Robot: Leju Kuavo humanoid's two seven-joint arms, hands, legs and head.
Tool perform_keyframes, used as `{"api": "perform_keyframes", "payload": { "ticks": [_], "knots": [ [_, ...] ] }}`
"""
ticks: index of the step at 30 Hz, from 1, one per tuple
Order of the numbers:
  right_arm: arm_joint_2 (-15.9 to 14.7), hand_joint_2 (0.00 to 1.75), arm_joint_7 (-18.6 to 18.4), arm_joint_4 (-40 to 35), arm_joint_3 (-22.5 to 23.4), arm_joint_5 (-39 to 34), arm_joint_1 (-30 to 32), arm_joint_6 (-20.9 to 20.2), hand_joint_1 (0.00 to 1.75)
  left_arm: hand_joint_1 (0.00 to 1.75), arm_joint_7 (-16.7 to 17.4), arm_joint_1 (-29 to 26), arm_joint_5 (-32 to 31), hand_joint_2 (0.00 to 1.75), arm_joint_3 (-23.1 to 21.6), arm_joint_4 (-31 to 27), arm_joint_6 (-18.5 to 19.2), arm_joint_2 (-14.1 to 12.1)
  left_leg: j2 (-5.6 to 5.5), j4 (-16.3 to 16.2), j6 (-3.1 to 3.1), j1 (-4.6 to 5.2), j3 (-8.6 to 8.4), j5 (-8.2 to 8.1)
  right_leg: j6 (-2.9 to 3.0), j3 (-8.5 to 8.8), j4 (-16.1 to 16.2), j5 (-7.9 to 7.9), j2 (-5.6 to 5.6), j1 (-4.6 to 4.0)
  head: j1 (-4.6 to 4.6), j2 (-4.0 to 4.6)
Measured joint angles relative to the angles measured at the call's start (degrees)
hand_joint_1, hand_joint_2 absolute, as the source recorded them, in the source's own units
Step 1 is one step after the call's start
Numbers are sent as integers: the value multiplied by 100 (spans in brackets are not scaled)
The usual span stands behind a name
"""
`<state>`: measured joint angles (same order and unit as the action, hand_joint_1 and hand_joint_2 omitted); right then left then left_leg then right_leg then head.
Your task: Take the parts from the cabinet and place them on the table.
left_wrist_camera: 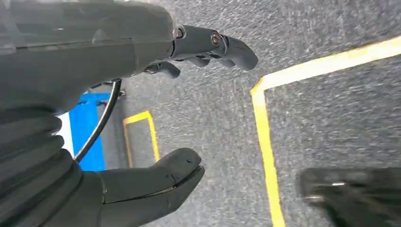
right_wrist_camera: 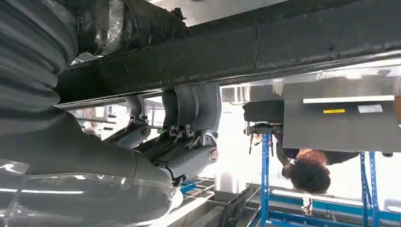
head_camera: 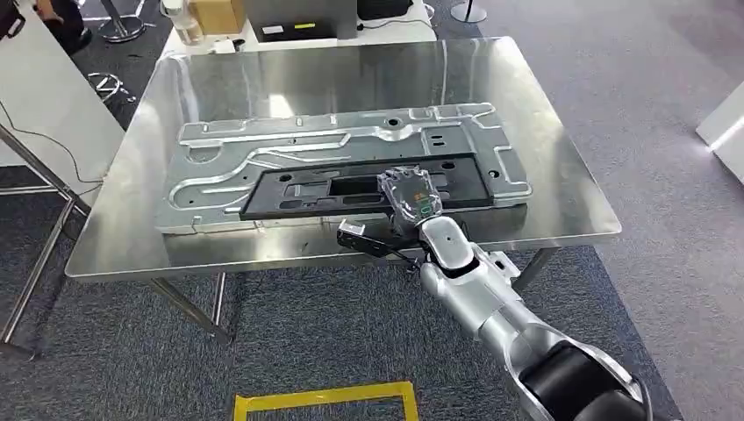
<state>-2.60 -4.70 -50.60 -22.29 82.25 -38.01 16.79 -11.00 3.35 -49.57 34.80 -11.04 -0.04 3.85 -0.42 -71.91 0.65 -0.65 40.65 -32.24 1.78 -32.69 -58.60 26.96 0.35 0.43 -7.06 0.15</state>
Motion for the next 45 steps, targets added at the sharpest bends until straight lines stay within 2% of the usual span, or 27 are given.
{"api": "perform_keyframes", "payload": {
  "ticks": [3,4,7,9,10,12,13,14,15,18,19,23,24,25,27,28,29,30,33,35,37,39,40,42,43,44,45],
  "knots": [
    [-4,175,0,15,0,-4,-18,-2,175,0,7,-30,-20,175,4,0,-2,-15,8,1283,-90,18,-284,1063,-56,183,2,170,-2,-13,-2,0],
    [-6,175,0,24,-2,-7,-28,-11,175,0,7,-10,-35,175,9,0,-4,-20,10,1314,-113,57,-302,838,-98,194,-3,203,10,-26,-2,0],
    [-20,175,-2,24,-4,-9,-40,-37,175,0,9,-1,-59,175,11,0,-9,-20,4,1328,-227,59,-376,905,-197,239,-28,204,6,-33,-4,0],
    [-33,175,-2,17,-4,-11,-58,-39,175,0,9,-6,-59,175,11,0,-13,-17,8,1436,-291,22,-568,881,-245,89,-379,210,-8,-21,-9,2],
    [-48,175,-2,20,-4,-13,-89,-42,175,0,7,8,-59,175,13,0,-13,-17,9,1445,-328,20,-602,850,-276,-147,-764,287,-3,-17,-7,0],
    [-59,175,-2,24,-7,-13,-89,-57,175,0,9,23,-61,175,15,0,-13,-17,5,1443,-344,21,-659,775,-313,-682,-1508,651,-8,4,-4,0],
    [-68,175,-2,31,-9,-17,-76,-72,175,0,9,24,-66,175,15,0,-13,-17,-2,1439,-344,22,-695,732,-330,-881,-1714,780,-8,10,-7,0],
    [-79,175,0,33,-15,-18,-66,-83,175,0,9,24,-70,175,15,0,-13,-17,-15,1431,-339,21,-757,677,-324,-980,-1688,729,-8,18,-7,0],
    [-83,175,-2,35,-17,-18,-66,-92,175,0,9,19,-83,175,20,0,-13,-17,-20,1425,-334,21,-821,625,-320,-947,-1460,533,-9,28,-7,0],
    [-114,175,-2,35,-17,-46,-85,-92,175,0,9,-2,-96,175,22,0,-11,-17,-21,1410,-286,26,-1042,434,-238,-530,-62,-524,-18,18,-7,0],
    [-127,175,0,46,-17,-74,-89,-92,175,0,9,8,-109,175,26,0,-11,-13,-27,1391,-245,35,-1062,399,-223,-542,-58,-356,-18,-44,2,2],
    [-131,175,2,61,-17,-105,-78,-72,175,0,7,38,-142,175,39,0,-7,-18,-26,1317,-111,47,-1103,357,-79,-374,16,-355,10,-9,-9,0],
    [-142,175,2,66,-17,-109,-81,-70,175,0,9,33,-144,175,42,0,-7,-20,-3,1105,-99,24,-1031,326,-31,-297,53,-322,4,-2,-7,0],
    [-144,175,13,81,-17,-118,-89,-66,175,0,7,40,-146,175,42,0,-7,-20,0,800,-79,21,-863,221,14,-253,62,-290,4,-2,2,0],
    [-142,175,11,96,-17,-125,-73,-59,175,0,7,50,-146,175,46,0,-9,-33,0,-91,-27,3,-285,-199,23,-186,58,-201,5,-8,2,0],
    [-144,175,11,114,-17,-129,-62,-59,175,0,7,53,-149,175,46,0,-9,-33,0,-349,9,0,-77,-293,18,-151,54,-161,5,-8,0,0],
    [-146,175,11,133,-17,-131,-52,-59,175,0,7,44,-149,175,46,0,-7,-33,3,-403,18,-3,46,-235,11,-99,47,-114,9,-7,2,0],
    [-151,175,13,142,-17,-144,-45,-57,175,0,9,28,-149,175,48,0,-7,-31,7,-212,21,-11,34,-26,3,-35,44,-64,12,-4,2,0],
    [-151,175,7,162,-17,-149,-43,-59,175,0,15,10,-149,175,50,0,-13,-42,13,1176,-19,-12,-356,1018,-59,171,29,123,12,1,0,0],
    [-151,175,9,199,-17,-169,-66,-42,175,0,13,24,-155,175,61,0,-15,-46,18,1322,-96,48,-408,832,-137,164,14,176,11,-15,-4,0],
    [-151,175,11,219,-17,-179,-64,-24,175,0,13,26,-157,175,74,0,-20,-48,26,1352,-178,49,-408,878,-208,200,-2,156,12,-27,2,0],
    [-153,175,11,225,-17,-182,-69,-9,175,0,13,11,-170,175,90,0,-20,-48,28,1446,-241,20,-576,864,-251,218,-95,224,-4,-1,-7,0],
    [-153,175,11,232,-15,-182,-90,0,175,0,11,19,-170,175,94,0,-20,-48,26,1461,-269,15,-626,846,-260,88,-376,299,-9,-1,-4,0],
    [-153,175,11,260,-15,-182,-95,4,175,0,5,43,-170,175,122,0,-28,-50,26,1456,-315,12,-660,801,-309,-449,-1226,644,-7,12,-2,0],
    [-155,175,11,280,-15,-184,-75,4,0,0,4,46,-177,175,138,0,-50,-50,19,1454,-323,16,-678,772,-316,-706,-1565,778,-6,20,-4,0],
    [-155,175,13,297,-15,-188,-62,4,0,0,7,48,-188,175,144,0,-72,-50,10,1444,-316,16,-700,739,-324,-869,-1706,779,-6,26,-4,0],
    [-155,175,20,321,-15,-188,-54,7,0,0,20,46,-231,175,149,0,-98,-50,2,1430,-311,16,-748,689,-341,-906,-1568,580,-8,34,-2,0]
  ]
}}
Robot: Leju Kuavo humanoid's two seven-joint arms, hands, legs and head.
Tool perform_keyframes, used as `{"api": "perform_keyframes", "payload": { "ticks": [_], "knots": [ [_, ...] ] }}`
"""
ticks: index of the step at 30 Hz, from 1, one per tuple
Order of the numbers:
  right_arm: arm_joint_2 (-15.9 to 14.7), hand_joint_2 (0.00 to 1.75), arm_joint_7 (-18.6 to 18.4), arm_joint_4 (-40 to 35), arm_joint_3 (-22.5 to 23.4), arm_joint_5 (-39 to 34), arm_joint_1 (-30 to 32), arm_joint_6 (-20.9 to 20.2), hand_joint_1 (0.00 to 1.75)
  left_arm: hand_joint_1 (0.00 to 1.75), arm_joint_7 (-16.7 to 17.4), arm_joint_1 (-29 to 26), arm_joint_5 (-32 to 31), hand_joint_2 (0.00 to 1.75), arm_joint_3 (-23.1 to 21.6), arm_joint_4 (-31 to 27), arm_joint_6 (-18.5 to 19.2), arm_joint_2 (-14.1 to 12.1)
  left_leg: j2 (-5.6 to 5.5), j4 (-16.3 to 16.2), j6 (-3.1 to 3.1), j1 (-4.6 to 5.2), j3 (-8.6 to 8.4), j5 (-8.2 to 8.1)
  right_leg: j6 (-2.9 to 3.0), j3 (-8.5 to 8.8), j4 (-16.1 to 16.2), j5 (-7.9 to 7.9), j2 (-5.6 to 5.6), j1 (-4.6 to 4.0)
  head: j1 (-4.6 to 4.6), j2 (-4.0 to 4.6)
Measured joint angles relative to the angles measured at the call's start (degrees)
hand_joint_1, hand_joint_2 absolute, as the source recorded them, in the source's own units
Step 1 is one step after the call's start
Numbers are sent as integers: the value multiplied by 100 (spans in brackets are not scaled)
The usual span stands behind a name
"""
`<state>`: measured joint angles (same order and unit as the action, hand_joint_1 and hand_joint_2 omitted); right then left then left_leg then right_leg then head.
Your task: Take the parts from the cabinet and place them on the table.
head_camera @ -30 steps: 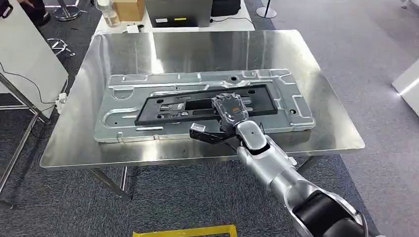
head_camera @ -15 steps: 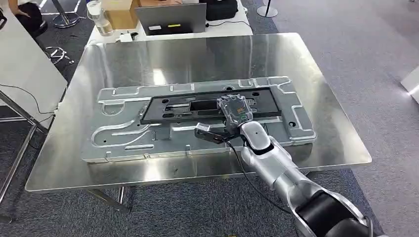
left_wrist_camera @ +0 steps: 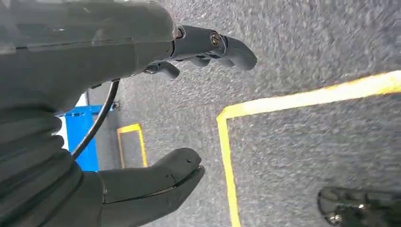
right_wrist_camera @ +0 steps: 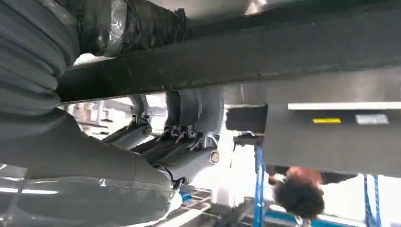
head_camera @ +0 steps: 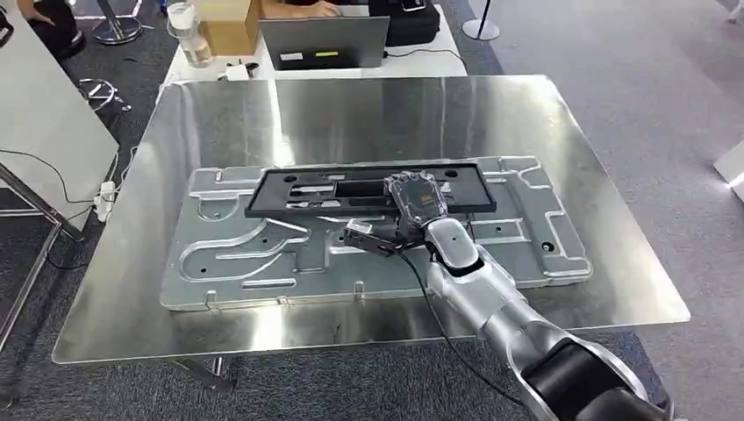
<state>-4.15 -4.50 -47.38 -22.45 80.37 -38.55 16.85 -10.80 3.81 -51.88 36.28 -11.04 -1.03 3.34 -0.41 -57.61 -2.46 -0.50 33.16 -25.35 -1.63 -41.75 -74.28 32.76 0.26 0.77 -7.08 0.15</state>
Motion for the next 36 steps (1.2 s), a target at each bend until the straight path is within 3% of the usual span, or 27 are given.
{"api": "perform_keyframes", "payload": {
  "ticks": [1,3,5,6,7,9,10,11,13,14,15,16,18,19,20,21,23,24,26,28,29,30,31,33,34,36],
  "knots": [
    [0,175,24,11,0,0,-1,0,0,0,11,-11,-36,175,0,0,-2,0,-1,-13,7,0,-52,-47,16,82,311,-271,-2,1,0,2],
    [-2,175,66,37,2,-9,-2,2,0,0,39,-28,-68,175,0,0,-7,2,1,-27,35,0,-172,-148,71,430,1317,-993,-6,-5,-2,0],
    [-2,175,72,72,2,-13,-13,9,0,0,37,-8,-60,175,2,0,-7,7,-2,-42,88,0,-148,-172,120,423,1583,-793,-18,-84,-13,0],
    [-2,175,61,74,2,-13,1,13,0,0,37,10,-57,175,2,0,-7,7,-2,-32,133,2,-131,-200,162,448,1510,-914,-11,-92,-4,0],
    [-2,175,61,76,2,-13,4,17,0,0,37,1,-53,0,2,0,-7,9,-3,-94,170,8,-166,-188,204,459,1529,-888,-11,-98,-9,0],
    [-2,175,59,83,2,-13,-5,22,0,0,31,-6,-14,0,9,0,2,7,8,-116,232,-1,-187,-277,275,579,1598,-895,-10,-38,-9,0],
    [-7,175,57,92,4,-18,-24,22,0,0,20,1,-11,0,15,0,13,7,10,-290,260,-9,-139,-377,301,615,1618,-886,-9,-40,-9,0],
    [-5,175,59,92,4,-17,-34,26,0,0,20,9,-7,0,20,0,35,7,11,-621,299,-17,25,-559,329,625,1617,-875,-10,-40,-5,0],
    [0,175,57,92,2,-17,-8,35,0,0,13,15,-3,0,46,0,52,2,10,-1518,350,-21,522,-963,352,631,1611,-852,-10,-45,-7,0],
    [0,175,57,98,2,-15,4,37,0,0,13,17,-1,0,52,0,61,2,11,-1791,359,-22,701,-1024,351,632,1603,-844,-9,-45,-7,0],
    [0,175,57,103,4,-17,13,37,0,0,11,4,2,0,57,0,63,4,12,-1771,357,-25,735,-927,353,641,1595,-831,-6,-43,-7,0],
    [0,175,57,105,4,-17,16,37,0,0,13,-2,4,0,66,0,70,4,13,-1504,335,-28,650,-718,343,651,1582,-814,2,-41,-7,2],
    [2,175,48,103,4,-17,15,63,0,0,9,-3,15,0,92,0,81,0,15,-464,325,-31,217,-70,306,689,1551,-774,11,-37,-7,0],
    [2,175,46,103,4,-17,15,81,0,0,4,-1,30,0,105,0,83,-4,15,-151,301,-27,113,17,290,696,1550,-761,10,-39,-9,0],
    [2,175,39,105,4,-15,17,98,0,0,4,9,30,0,120,0,87,-2,21,-78,290,13,118,-161,265,681,1530,-765,10,-61,-9,0],
    [2,175,3,103,4,-15,18,120,0,0,4,21,30,0,136,0,94,-2,18,-107,220,14,88,-98,223,640,1529,-766,9,-66,-7,0],
    [7,175,-42,103,4,-7,52,136,0,0,7,-2,48,0,155,0,125,-2,6,-108,165,25,108,27,167,659,1534,-803,9,-58,-11,0],
    [9,175,-39,98,4,-7,56,138,0,0,15,-1,52,0,171,0,168,4,30,-38,102,-29,100,85,129,634,1511,-753,9,-77,-6,0],
    [17,175,-31,70,4,-11,58,138,0,0,11,11,72,0,197,0,210,4,37,-23,44,-26,126,129,94,500,1114,-340,-6,-50,-9,0],
    [26,175,-20,57,4,-11,81,129,0,0,4,19,72,0,232,0,223,4,37,-41,21,-18,171,145,61,200,254,138,-7,-36,-11,0],
    [31,175,-20,57,4,-11,103,124,0,0,4,19,69,0,260,0,225,4,37,-55,11,-16,204,157,49,89,-91,261,-8,-33,-11,0],
    [39,175,-18,55,4,-13,120,118,0,0,4,17,65,0,280,0,225,4,36,-74,11,-16,236,167,44,104,-157,223,-8,-27,-13,0],
    [50,175,-11,48,4,-13,123,116,0,0,11,15,50,0,288,0,227,4,34,-94,16,-16,268,178,45,234,25,81,-9,-19,-11,0],
    [79,175,-2,2,4,-15,106,116,0,0,22,16,43,0,304,0,234,9,30,-129,45,-15,324,205,74,796,936,-305,-10,-9,-11,0],
    [85,175,11,-26,4,-18,84,116,0,0,22,19,43,0,313,0,234,15,31,-148,67,-16,340,219,103,1077,1396,-357,-9,-10,-13,0],
    [124,175,61,-77,2,-28,64,116,0,0,22,23,34,0,332,0,243,24,28,-139,159,0,360,282,136,1056,1467,-434,6,-65,-15,0]
  ]
}}
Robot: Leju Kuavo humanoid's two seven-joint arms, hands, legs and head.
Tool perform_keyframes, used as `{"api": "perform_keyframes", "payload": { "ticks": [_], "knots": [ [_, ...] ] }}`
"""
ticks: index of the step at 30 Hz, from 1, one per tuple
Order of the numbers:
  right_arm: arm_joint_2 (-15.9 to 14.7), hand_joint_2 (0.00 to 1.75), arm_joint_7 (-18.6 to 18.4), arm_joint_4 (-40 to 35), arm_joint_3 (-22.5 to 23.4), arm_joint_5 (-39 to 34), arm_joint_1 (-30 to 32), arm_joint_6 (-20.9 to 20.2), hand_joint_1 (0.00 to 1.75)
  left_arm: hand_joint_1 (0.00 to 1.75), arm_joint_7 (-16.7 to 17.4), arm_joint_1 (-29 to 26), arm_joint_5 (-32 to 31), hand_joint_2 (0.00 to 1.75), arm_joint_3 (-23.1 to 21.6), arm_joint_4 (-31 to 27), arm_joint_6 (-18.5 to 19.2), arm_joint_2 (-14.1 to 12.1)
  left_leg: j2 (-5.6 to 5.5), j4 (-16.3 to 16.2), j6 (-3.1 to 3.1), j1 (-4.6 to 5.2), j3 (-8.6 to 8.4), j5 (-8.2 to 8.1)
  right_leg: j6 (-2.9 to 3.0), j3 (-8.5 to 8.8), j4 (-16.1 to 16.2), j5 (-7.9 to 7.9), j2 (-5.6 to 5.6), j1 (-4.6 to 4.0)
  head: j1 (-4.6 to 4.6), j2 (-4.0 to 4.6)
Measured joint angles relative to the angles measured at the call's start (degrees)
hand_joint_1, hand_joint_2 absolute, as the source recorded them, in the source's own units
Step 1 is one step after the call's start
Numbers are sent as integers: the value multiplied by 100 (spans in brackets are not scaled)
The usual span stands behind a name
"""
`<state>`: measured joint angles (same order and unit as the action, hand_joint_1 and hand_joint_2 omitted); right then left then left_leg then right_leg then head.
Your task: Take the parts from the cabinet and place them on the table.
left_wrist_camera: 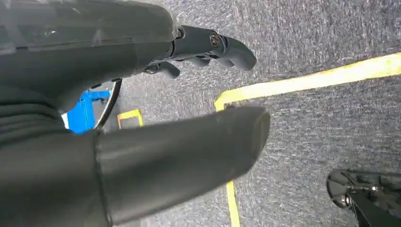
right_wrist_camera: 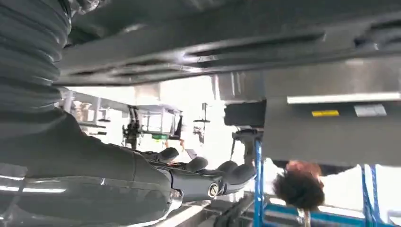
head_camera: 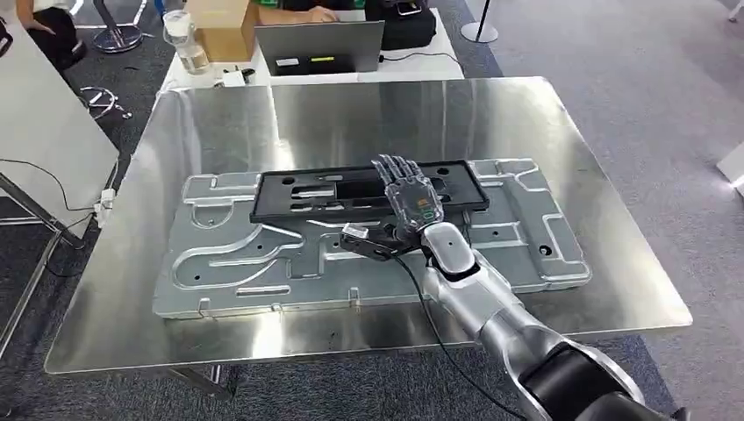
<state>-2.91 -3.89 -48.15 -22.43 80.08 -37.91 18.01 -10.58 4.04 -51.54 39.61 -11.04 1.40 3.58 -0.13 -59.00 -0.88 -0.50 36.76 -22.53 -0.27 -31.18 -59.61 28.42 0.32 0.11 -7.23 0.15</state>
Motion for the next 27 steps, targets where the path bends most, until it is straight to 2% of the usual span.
{"api": "perform_keyframes", "payload": {
  "ticks": [2,3,4,5,6,7,8,9,10,11,12,13,14,15,17,18,19,20,21,22,23,24,25,26,27],
  "knots": [
    [22,175,13,-30,-2,-11,-9,-2,0,0,0,4,-4,0,11,0,2,0,-3,28,70,-10,22,75,40,-22,30,-3,-1,-18,6,0],
    [52,175,13,-35,-2,-24,-4,-2,0,0,0,-17,-7,0,20,0,4,-2,-16,39,116,27,50,113,98,-58,89,-73,-11,34,4,0],
    [68,175,13,-37,-2,-37,-21,-7,0,0,0,-14,-7,0,33,0,4,2,-23,-44,134,-10,107,-54,135,-102,121,-155,-33,54,6,0],
    [79,175,11,-46,-2,-44,-23,-7,0,0,0,-14,-7,0,37,0,9,7,-13,-267,154,-14,191,-360,194,-168,131,-210,-37,58,9,0],
    [94,175,13,-52,-2,-48,-22,-7,0,0,2,-9,-7,0,39,0,11,7,-9,-685,179,-27,304,-734,209,-242,129,-266,-41,55,9,0],
    [103,175,18,-57,-2,-50,-18,-7,0,0,2,-9,-7,0,50,0,11,7,-9,-1133,201,-29,413,-1021,216,-315,121,-321,-41,52,6,0],
    [107,175,20,-57,-2,-59,-14,-9,0,0,0,-3,-9,0,61,0,20,7,-9,-1506,218,-28,488,-1171,212,-390,112,-371,-42,48,9,0],
    [116,175,20,-57,-2,-72,-8,-15,0,0,0,-2,-13,0,85,0,26,7,-9,-1698,230,-29,471,-1151,204,-469,98,-420,-44,48,6,0],
    [118,175,20,-57,-4,-74,-4,-20,0,0,-2,-3,-33,0,92,0,37,7,-9,-1637,229,-29,341,-1006,194,-541,83,-465,-48,48,9,0],
    [118,175,20,-61,-9,-79,-5,-22,0,0,-2,-3,-44,0,96,0,44,7,-9,-1359,221,-29,104,-796,180,-616,64,-512,-49,49,8,0],
    [118,175,20,-76,-11,-83,-6,-22,0,0,-2,2,-48,0,98,0,48,7,-9,-909,201,-29,-230,-621,162,-684,47,-559,-48,49,9,0],
    [118,175,18,-98,-13,-83,-9,-22,0,0,-2,17,-52,0,105,0,50,7,-10,-394,171,-28,-612,-596,137,-725,24,-599,-47,49,9,0],
    [120,175,18,-138,-17,-83,-11,-22,0,0,-2,36,-59,0,114,0,50,7,-16,46,140,-5,-875,-799,103,-766,5,-631,-46,26,9,0],
    [120,175,15,-155,-24,-83,-24,-22,0,0,-2,37,-61,0,131,0,50,4,-27,94,95,22,-896,-772,70,-762,15,-684,-54,29,6,0],
    [147,175,18,-173,-48,-83,-44,-22,0,0,0,38,-68,0,151,0,55,7,-28,92,41,46,-817,-719,10,-765,59,-792,-54,42,13,0],
    [149,175,18,-190,-65,-83,-41,-22,0,0,0,37,-70,0,160,0,57,7,-21,127,-16,32,-780,-658,-38,-774,81,-847,-42,24,7,0],
    [147,175,18,-190,-70,-85,-44,-24,0,0,2,44,-79,0,181,0,59,18,21,158,-71,-15,-740,-559,-63,-813,18,-723,-27,53,9,0],
    [147,175,18,-201,-74,-85,-48,-24,0,0,9,46,-87,0,195,0,59,17,18,159,-130,-13,-676,-492,-93,-905,-152,-411,-30,54,2,0],
    [147,175,18,-212,-81,-88,-50,-26,0,0,15,44,-87,0,212,0,59,17,32,155,-170,-12,-589,-421,-119,-1011,-509,-26,-29,66,9,0],
    [147,0,18,-216,-92,-88,-48,-26,0,0,17,41,-90,0,229,0,59,20,38,151,-174,-10,-500,-357,-144,-1117,-929,285,-30,72,2,0],
    [147,0,18,-216,-116,-92,-44,-24,0,0,20,40,-100,0,240,0,59,17,39,142,-171,-8,-402,-285,-166,-1201,-1360,493,-31,71,6,0],
    [149,0,22,-229,-144,-111,-35,-18,0,0,26,41,-109,0,254,0,59,17,39,124,-164,-8,-287,-212,-178,-1207,-1671,492,-32,73,6,0],
    [149,0,44,-258,-164,-157,-24,-7,0,0,28,41,-114,0,264,0,59,17,39,103,-159,-8,-192,-159,-183,-1106,-1700,339,-32,74,4,0],
    [157,0,72,-295,-177,-199,-18,11,0,0,33,41,-124,0,277,0,59,20,38,75,-151,-8,-106,-114,-176,-925,-1549,150,-31,74,6,0],
    [188,0,118,-365,-195,-214,-16,26,0,0,35,39,-131,0,291,0,59,20,36,40,-131,-8,-11,-70,-153,-617,-1188,-45,-31,72,4,0]
  ]
}}
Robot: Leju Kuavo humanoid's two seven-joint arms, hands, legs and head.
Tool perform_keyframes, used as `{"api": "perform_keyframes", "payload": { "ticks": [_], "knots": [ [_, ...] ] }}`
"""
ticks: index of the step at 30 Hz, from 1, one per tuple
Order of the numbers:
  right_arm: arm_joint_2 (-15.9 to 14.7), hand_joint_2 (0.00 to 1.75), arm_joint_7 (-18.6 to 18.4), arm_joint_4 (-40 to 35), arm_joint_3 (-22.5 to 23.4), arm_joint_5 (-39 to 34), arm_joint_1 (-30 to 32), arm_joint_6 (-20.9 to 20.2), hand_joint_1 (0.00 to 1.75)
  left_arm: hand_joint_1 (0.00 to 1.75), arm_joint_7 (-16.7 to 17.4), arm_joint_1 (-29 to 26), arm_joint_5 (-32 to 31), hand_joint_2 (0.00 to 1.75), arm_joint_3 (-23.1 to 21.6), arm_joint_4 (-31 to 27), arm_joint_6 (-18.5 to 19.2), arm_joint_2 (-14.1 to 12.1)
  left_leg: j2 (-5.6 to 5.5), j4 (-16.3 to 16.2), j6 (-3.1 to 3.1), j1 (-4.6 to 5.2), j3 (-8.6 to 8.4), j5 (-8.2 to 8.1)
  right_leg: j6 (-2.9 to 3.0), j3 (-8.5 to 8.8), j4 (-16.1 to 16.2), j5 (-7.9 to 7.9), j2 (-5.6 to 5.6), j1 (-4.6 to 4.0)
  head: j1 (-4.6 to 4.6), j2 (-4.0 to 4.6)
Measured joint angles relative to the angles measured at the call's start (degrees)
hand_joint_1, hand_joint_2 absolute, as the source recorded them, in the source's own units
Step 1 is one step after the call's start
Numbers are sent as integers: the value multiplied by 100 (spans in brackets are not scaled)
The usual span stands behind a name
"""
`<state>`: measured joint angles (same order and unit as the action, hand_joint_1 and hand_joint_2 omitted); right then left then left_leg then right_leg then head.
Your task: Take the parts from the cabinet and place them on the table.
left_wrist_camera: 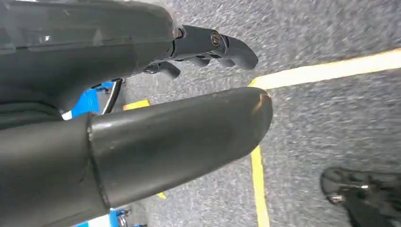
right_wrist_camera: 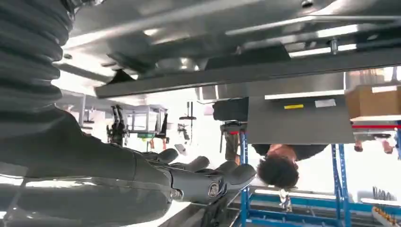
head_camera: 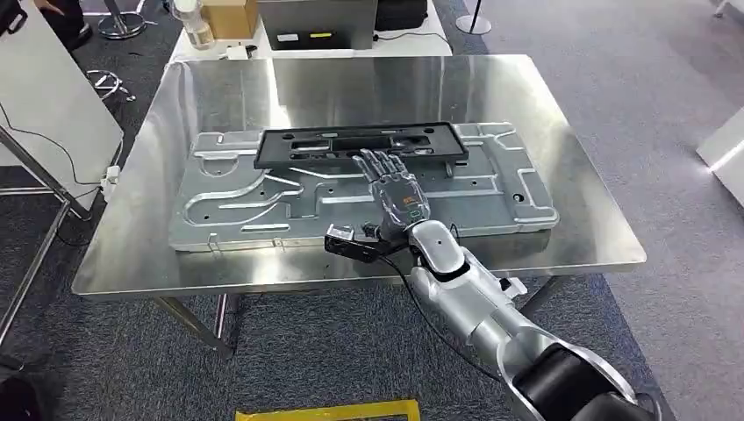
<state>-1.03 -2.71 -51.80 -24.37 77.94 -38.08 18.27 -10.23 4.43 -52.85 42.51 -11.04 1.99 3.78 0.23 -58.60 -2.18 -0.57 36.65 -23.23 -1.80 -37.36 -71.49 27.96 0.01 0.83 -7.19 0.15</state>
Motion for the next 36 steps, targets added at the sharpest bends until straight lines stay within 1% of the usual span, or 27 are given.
{"api": "perform_keyframes", "payload": {
  "ticks": [1,2,3,6,7,9,11,12,13,14,16,17,18,19,21,22,23,24,26,27,28,30,31,32,33,34,36],
  "knots": [
    [9,0,6,-83,-26,-2,-2,24,0,0,2,-1,-18,0,15,0,0,4,-2,-35,20,1,67,42,34,380,492,-61,2,-7,0,0],
    [24,0,9,-214,-79,4,-2,63,0,0,9,-3,-31,0,39,0,0,15,-1,-58,55,5,120,79,92,702,995,183,4,-25,2,0],
    [68,0,4,-352,-129,24,11,103,0,0,9,-2,-31,0,63,0,-2,22,3,-75,99,20,135,116,116,870,1328,289,10,-60,7,0],
    [120,0,-11,-625,-260,52,46,144,0,0,17,5,-33,0,111,0,-7,22,11,13,213,6,133,293,221,776,1304,156,6,-97,0,0],
    [151,0,-11,-684,-286,52,72,146,0,0,17,1,-33,0,122,0,-11,22,-5,-5,246,-6,165,271,283,733,1365,63,-28,-18,2,0],
    [168,0,-11,-765,-328,52,73,146,0,0,20,-12,-33,0,129,2,-9,37,-15,-408,297,-18,329,-347,380,586,1365,-71,-52,-32,9,0],
    [186,0,26,-870,-372,55,106,201,0,0,35,-11,-33,0,138,0,-18,37,-14,-1318,358,-26,540,-1003,389,392,1355,-230,-51,-41,7,0],
    [201,0,59,-957,-409,72,135,221,0,0,35,-8,-31,0,155,0,-22,37,-14,-1669,377,-27,588,-1081,384,288,1343,-304,-52,-43,9,0],
    [210,0,76,-1082,-466,107,170,218,0,0,35,-8,-31,0,184,0,-31,37,-14,-1845,386,-30,544,-959,375,178,1326,-374,-53,-43,7,0],
    [216,0,81,-1226,-544,147,205,205,0,0,35,-8,-31,0,219,0,-42,37,-14,-1789,392,-35,401,-730,364,75,1303,-435,-53,-40,9,0],
    [240,0,68,-1516,-708,171,240,142,0,0,35,-3,-31,0,256,0,-57,37,-13,-1098,378,-46,-189,-374,324,-118,1243,-542,-51,-35,9,0],
    [258,0,70,-1688,-801,153,252,118,0,0,37,15,-26,0,275,0,-70,37,-20,-486,355,-50,-653,-553,289,-172,1195,-594,-51,-36,11,0],
    [258,0,74,-1843,-870,116,287,103,0,0,44,25,-15,0,297,0,-72,37,-25,37,335,-10,-971,-765,255,-220,1167,-623,-45,-66,9,0],
    [260,0,81,-2005,-973,70,339,94,0,0,44,27,-2,0,337,0,-85,37,-44,49,252,3,-962,-795,222,-208,1193,-687,-63,-65,7,0],
    [258,0,81,-2260,-1192,-9,480,83,0,0,50,25,24,0,411,0,-90,42,-46,65,179,31,-884,-715,161,-196,1259,-813,-75,-51,9,0],
    [234,0,79,-2362,-1276,-56,595,83,0,0,52,8,33,0,441,2,-98,50,-35,109,107,-23,-849,-622,117,-221,1278,-846,-69,-81,4,0],
    [201,0,72,-2456,-1335,-157,752,98,0,0,52,21,48,0,480,2,-105,54,10,120,56,-33,-783,-541,88,-278,1185,-623,-27,-41,7,0],
    [192,0,78,-2535,-1366,-261,901,126,0,0,52,22,70,0,512,2,-109,59,13,119,-23,-32,-688,-468,78,-367,930,-226,-22,-42,4,0],
    [142,0,131,-2625,-1379,-486,1274,280,0,0,57,10,74,0,560,0,-127,61,14,114,-47,-24,-510,-320,46,-547,109,467,-14,-41,4,0],
    [114,0,266,-2655,-1379,-744,1516,502,0,0,59,-3,77,0,590,2,-140,61,11,109,-48,-20,-406,-249,38,-593,-291,613,-11,-42,4,0],
    [100,0,366,-2658,-1375,-927,1757,665,0,0,59,-11,81,0,623,2,-153,61,11,98,-39,-13,-315,-184,35,-567,-502,558,-10,-43,7,0],
    [105,0,571,-2653,-1259,-1130,2398,1120,0,0,50,-20,90,0,706,0,-177,63,12,53,-20,3,-119,-70,76,-195,-328,88,-11,-48,4,0],
    [131,0,635,-2619,-1094,-1160,2728,1467,0,0,48,-19,94,0,741,2,-201,77,9,28,-12,12,-37,-26,120,164,71,-49,-11,-59,7,0],
    [183,0,742,-2545,-865,-1290,3012,1760,0,0,44,-16,112,0,791,2,-223,85,2,6,5,15,9,13,177,583,587,19,-13,-78,6,0],
    [265,0,978,-2461,-587,-1511,3251,1922,0,0,37,-23,133,0,833,0,-241,120,-7,-16,33,48,39,40,216,1013,1141,264,-25,-127,4,0],
    [362,0,1310,-2344,-225,-1769,3454,1943,0,0,31,-36,142,0,874,2,-267,122,6,-23,70,48,47,86,219,1156,1495,405,-42,-115,11,0],
    [500,0,1765,-2123,388,-1928,3786,1947,0,0,24,-38,142,0,953,0,-278,125,32,29,146,20,52,210,256,1087,1466,328,-23,-156,11,0]
  ]
}}
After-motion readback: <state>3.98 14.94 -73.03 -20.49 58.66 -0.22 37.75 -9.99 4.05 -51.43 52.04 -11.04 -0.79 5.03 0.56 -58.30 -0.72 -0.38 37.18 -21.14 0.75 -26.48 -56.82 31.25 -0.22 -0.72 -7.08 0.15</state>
